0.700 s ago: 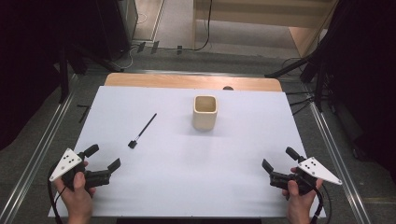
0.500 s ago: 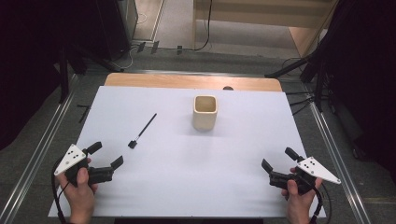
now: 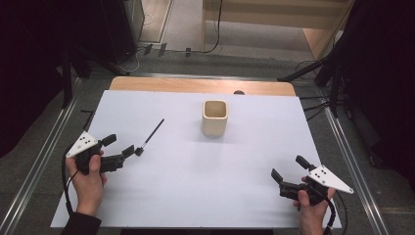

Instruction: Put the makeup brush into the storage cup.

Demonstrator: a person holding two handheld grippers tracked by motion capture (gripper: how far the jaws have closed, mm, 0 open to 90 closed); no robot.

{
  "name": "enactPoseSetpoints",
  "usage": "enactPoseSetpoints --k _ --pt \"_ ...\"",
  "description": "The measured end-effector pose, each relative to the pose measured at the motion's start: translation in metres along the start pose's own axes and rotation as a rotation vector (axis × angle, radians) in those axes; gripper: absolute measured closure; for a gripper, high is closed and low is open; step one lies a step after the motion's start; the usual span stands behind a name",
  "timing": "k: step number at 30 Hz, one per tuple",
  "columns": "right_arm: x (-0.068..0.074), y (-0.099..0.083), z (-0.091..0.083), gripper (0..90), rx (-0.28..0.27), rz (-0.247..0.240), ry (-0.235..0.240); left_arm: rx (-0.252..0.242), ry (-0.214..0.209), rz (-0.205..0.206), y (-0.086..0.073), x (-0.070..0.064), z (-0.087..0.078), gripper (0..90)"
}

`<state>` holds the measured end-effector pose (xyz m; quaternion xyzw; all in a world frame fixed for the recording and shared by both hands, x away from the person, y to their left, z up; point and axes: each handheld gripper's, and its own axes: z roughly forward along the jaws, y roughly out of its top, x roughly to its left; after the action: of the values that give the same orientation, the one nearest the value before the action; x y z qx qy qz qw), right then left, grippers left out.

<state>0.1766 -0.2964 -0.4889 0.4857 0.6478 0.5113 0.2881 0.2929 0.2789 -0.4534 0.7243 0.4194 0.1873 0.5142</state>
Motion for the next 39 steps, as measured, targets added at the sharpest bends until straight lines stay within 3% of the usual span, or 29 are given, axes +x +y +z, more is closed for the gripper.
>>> enactPoseSetpoints --k 4,7,10,17,20,24,33,36,39 --pt "0.001 0.000 0.001 0.3 0.003 -0.001 0.003 0.044 -0.011 0.011 0.009 -0.001 0.014 16.2" --pt "0.002 0.000 0.002 0.3 0.002 -0.008 0.007 0.063 0.012 0.008 0.016 -0.003 0.022 28.1" --pt "0.002 0.000 0.002 0.3 0.008 -0.012 0.007 0.092 0.011 -0.007 0.020 -0.001 0.029 33.8" --pt "0.000 -0.001 0.004 0.4 0.012 -0.004 0.006 0.215 0.028 -0.007 0.027 0.001 0.049 41.8" --pt "0.001 0.000 0.005 0.5 0.011 -0.005 0.003 0.288 0.074 0.019 0.031 0.000 0.058 45.2" --pt "0.002 0.000 0.007 1.3 0.017 -0.010 0.003 0.374 0.056 0.041 0.035 0.001 0.069 52.9" --pt "0.001 -0.001 0.006 1.4 0.020 -0.007 0.000 0.484 0.067 0.050 0.044 0.001 0.086 65.2" --pt "0.000 -0.002 0.006 1.4 0.020 -0.008 0.001 0.532 0.077 0.076 0.046 0.001 0.093 69.4" --pt "0.000 -0.002 0.006 1.4 0.022 -0.006 0.002 0.569 0.071 0.051 0.048 0.003 0.099 69.7"
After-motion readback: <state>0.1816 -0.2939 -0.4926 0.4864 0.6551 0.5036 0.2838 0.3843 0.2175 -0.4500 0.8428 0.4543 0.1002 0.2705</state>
